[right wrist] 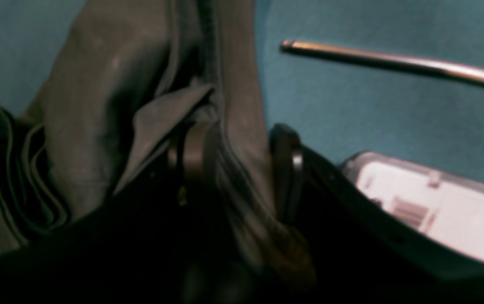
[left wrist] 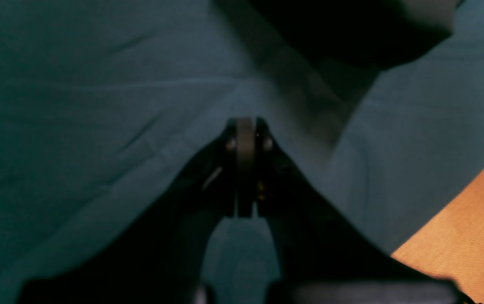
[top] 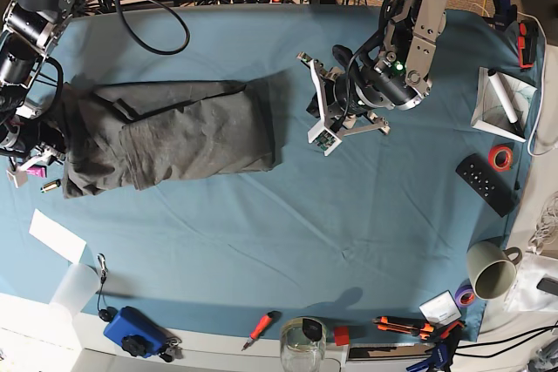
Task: Fold the T-shirt properly
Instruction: 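Lift the shirt end with the right gripper and fold it over the bundle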
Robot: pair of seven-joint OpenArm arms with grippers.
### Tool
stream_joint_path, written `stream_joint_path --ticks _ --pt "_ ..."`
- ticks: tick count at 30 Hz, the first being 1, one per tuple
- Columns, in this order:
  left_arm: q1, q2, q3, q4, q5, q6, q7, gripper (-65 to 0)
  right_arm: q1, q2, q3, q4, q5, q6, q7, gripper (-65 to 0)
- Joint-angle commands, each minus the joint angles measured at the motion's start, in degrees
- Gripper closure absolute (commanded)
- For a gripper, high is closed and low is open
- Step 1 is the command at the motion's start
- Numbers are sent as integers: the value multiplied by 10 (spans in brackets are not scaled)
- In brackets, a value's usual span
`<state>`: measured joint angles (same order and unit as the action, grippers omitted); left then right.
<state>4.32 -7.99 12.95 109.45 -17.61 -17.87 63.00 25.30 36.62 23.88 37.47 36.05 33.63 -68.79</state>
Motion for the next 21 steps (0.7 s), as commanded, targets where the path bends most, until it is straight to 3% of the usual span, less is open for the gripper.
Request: stream_joint_path --ticks 1,6,10,14,17,21 --pt "-5 0 -1 11 -6 0 -9 0 1 -5 -2 -1 -16 5 -41 -225" --pt "-5 0 -1 11 -6 0 -9 0 1 -28 -2 -1 -10 6 -45 -199" --pt "-5 0 -1 11 -6 0 -9 0 1 -36 -2 -1 -9 6 -41 -2" --pt "-5 0 -1 11 -6 0 -9 0 1 -31 -2 0 6 5 -36 0" --pt "-5 0 -1 11 -6 0 -10 0 1 -16 -2 0 75 7 -52 0" --pt "-5 0 -1 11 -6 0 -13 0 1 12 -2 0 196 41 -92 0"
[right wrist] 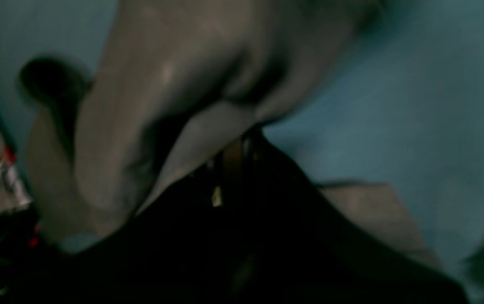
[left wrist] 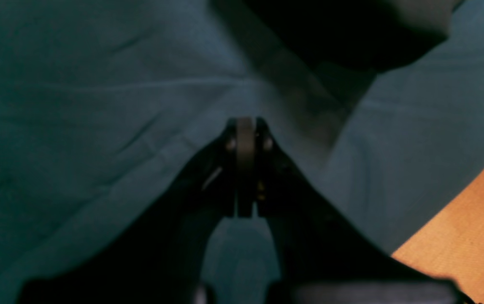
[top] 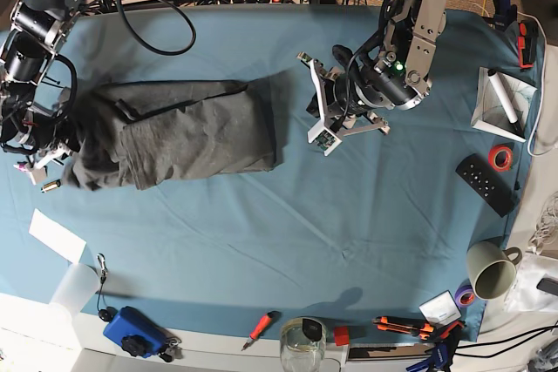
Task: Fold the T-shirt properly
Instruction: 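Lift the shirt end with the right gripper and fold it over the bundle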
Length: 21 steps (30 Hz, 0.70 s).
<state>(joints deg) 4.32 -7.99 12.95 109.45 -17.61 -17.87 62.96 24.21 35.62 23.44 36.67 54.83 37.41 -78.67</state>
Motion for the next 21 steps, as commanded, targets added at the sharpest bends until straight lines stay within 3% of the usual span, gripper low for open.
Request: stream_joint_path --ticks 1,4,9,17,21 --pt "-5 0 -1 11 -6 0 -13 0 12 28 2 8 36 8 -8 0" --pt "-5 0 -1 11 -6 0 -14 0 12 37 2 8 101 26 -13 0" --pt "-5 0 -1 11 -6 0 -14 0 12 51 3 15 179 26 -13 0" --pt "-3 0 -1 11 0 0 -12 0 11 53 3 103 216 19 -13 0" --pt "8 0 -5 16 21 30 -3 0 2 46 3 167 228 6 -13 0"
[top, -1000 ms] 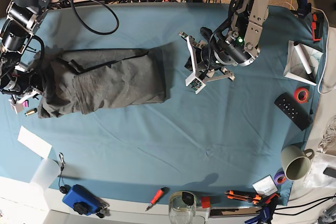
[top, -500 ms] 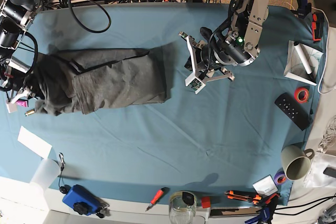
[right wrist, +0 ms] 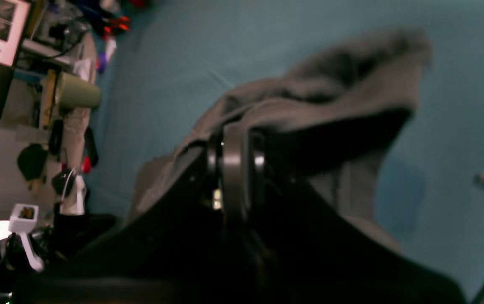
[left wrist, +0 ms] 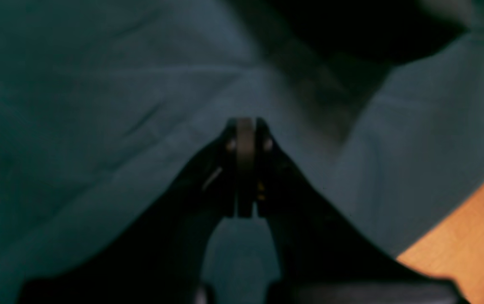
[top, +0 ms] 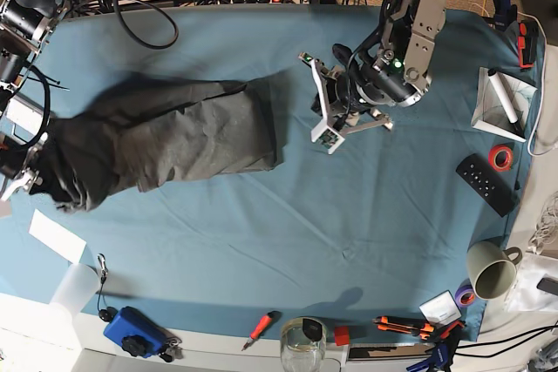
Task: Fold the T-shirt properly
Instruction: 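Lift the shirt end with the right gripper and fold it over the bundle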
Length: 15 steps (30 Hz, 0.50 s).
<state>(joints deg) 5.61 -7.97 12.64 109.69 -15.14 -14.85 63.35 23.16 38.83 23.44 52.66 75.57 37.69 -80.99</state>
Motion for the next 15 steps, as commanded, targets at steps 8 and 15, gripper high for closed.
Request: stream_joint_path --ticks 8,15 --pt "68 0 -80 94 -7 0 -14 0 -90 -48 2 175 20 11 10 0" --pt "120 0 -148 141 -69 -30 -19 0 -135 -111 2 325 48 23 10 0"
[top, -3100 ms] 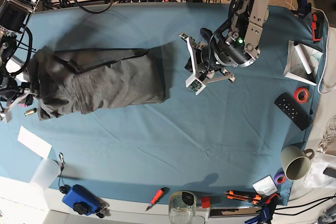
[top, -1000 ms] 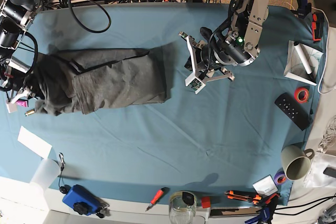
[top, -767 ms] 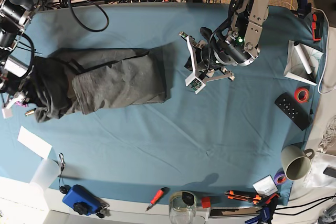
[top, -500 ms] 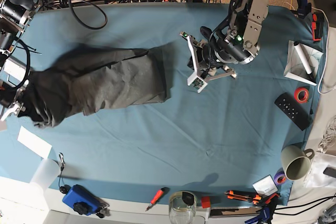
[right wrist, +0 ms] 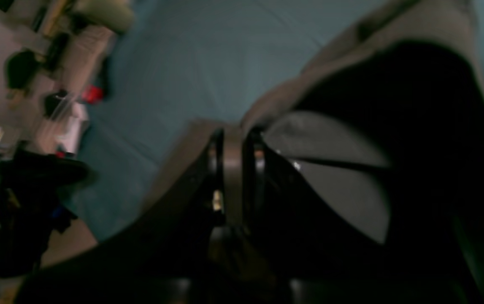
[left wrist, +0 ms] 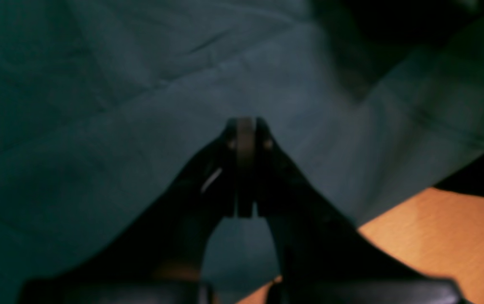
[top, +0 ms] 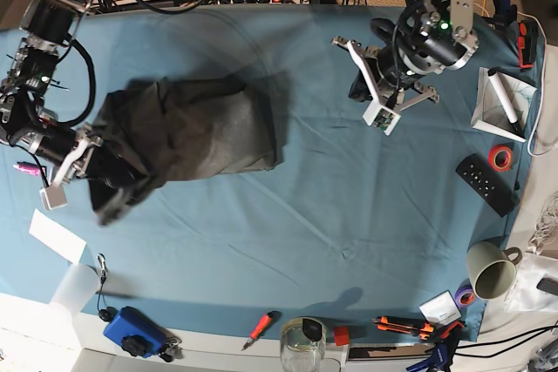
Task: Fold the T-shirt properly
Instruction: 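Lift the shirt end with the right gripper and fold it over the bundle, then press the folded end down onto the bundle with the right gripper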
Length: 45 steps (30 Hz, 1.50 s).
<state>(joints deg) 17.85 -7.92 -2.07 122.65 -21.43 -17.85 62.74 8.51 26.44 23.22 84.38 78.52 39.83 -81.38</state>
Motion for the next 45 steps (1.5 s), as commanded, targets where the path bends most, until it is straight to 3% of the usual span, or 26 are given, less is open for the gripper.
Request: stream_joint_path --ticks 1,6,17,20,26,31,34,38,40,45 --pt "1 0 -5 11 -11 -1 -13 0 10 6 4 27 23 2 14 0" --pt "13 -1 -7 11 -13 -1 -13 0 -3 -2 -21 53 65 2 14 0" --pt "15 0 -8 12 -13 0 -13 0 13 -7 -201 53 65 2 14 0" --pt "15 0 -7 12 -14 -1 -13 0 25 -33 -222 52 30 2 14 0" --pt "15 0 -8 12 -13 -1 -12 0 30 -89 -241 52 -95 2 14 0" --pt "15 0 -7 12 -13 -1 -13 0 29 -94 -277 52 -142 2 14 0" --pt "15 0 -7 12 -13 -1 -12 0 29 -94 -292 52 -141 2 14 0" --pt "15 0 -7 12 -13 -1 -13 0 30 -95 -299 52 -122 2 14 -107" --pt "16 0 -7 12 -11 -1 -16 0 30 -94 -299 53 -90 2 14 -141" --pt "16 0 -7 12 4 0 -22 0 44 -94 -299 78 34 2 14 -142"
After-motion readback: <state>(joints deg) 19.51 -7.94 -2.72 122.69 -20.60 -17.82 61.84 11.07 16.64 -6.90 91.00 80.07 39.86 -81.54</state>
